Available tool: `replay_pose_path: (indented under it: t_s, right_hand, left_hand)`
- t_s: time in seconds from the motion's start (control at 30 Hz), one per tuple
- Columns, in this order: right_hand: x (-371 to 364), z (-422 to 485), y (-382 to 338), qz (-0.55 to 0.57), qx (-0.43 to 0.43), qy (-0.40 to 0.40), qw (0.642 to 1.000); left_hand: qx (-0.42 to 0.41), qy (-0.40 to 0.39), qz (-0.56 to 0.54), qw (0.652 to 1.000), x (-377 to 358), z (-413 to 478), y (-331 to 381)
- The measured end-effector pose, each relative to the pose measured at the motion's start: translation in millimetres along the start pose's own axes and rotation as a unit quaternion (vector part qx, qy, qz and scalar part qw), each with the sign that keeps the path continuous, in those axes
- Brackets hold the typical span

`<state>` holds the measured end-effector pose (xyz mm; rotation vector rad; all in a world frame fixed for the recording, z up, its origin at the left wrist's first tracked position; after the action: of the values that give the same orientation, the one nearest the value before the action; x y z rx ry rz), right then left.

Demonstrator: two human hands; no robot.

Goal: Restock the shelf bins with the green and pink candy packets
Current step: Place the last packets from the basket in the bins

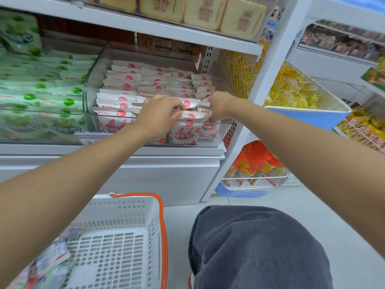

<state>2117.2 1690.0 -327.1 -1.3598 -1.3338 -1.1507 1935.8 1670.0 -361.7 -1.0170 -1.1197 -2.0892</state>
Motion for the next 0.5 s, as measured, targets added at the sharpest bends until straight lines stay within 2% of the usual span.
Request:
replay_pose_path:
  t_s: [0.13, 0.4, 0.5]
  right_hand:
    - [14, -3, 5, 0.052, -0.018, 0.03, 0.998]
    - [5, -9, 2, 0.032, -0.018, 0.053, 0.998]
    - [13, -14, 5, 0.026, -0.01, 0.083, 0.996]
  left_hand:
    - [0.004, -0.009, -0.008, 1.0, -1, 0, -1]
    - [0.009, -0.002, -0.017, 1.0, 3, -3, 4]
    - [-0.003, 0.05, 0.01, 0.999, 11, -13, 7]
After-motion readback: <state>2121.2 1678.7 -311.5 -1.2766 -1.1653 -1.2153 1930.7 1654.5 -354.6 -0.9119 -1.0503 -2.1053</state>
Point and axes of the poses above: each hand's wrist, its own z-axis towards the middle knuckle, its own x-axis out of the back of the hand, y = z × x, the point moved 3 cm from there along z, towards the middle knuckle
